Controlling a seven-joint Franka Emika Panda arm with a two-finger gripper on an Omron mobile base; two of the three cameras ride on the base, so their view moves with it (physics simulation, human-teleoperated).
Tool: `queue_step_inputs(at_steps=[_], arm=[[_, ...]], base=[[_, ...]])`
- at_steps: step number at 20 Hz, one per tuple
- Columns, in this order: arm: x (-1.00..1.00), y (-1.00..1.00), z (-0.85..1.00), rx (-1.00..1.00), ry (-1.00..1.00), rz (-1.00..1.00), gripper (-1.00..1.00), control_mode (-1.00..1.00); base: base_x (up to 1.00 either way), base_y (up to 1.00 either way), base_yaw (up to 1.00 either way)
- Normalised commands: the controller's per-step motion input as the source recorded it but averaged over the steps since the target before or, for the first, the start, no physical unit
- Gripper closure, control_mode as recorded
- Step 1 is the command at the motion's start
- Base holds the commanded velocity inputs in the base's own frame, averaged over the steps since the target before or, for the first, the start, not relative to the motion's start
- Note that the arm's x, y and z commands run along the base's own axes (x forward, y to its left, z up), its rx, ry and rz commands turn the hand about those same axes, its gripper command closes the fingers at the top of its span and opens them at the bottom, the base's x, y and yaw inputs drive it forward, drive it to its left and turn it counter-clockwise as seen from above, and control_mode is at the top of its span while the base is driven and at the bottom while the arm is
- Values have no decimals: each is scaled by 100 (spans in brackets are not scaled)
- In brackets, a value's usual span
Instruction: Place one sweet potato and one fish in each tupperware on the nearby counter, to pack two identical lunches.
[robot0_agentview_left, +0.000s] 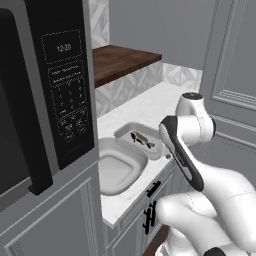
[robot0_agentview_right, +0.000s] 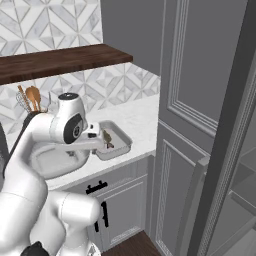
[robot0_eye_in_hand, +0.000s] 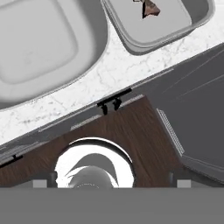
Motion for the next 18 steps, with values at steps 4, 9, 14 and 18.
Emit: queue_step_inputs(at_steps=[4, 9, 14, 18], arm=[[-100, 0, 0, 0, 0, -6, -100, -100], [-36, 0, 0, 0, 0, -1, -100, -100], [-1, 0, 0, 0, 0, 0, -100, -100], [-40, 8, 0, 0, 0, 0, -100, 100]], base=[[0, 0, 0], [0, 0, 0], [0, 0, 0], [-50, 17, 0]])
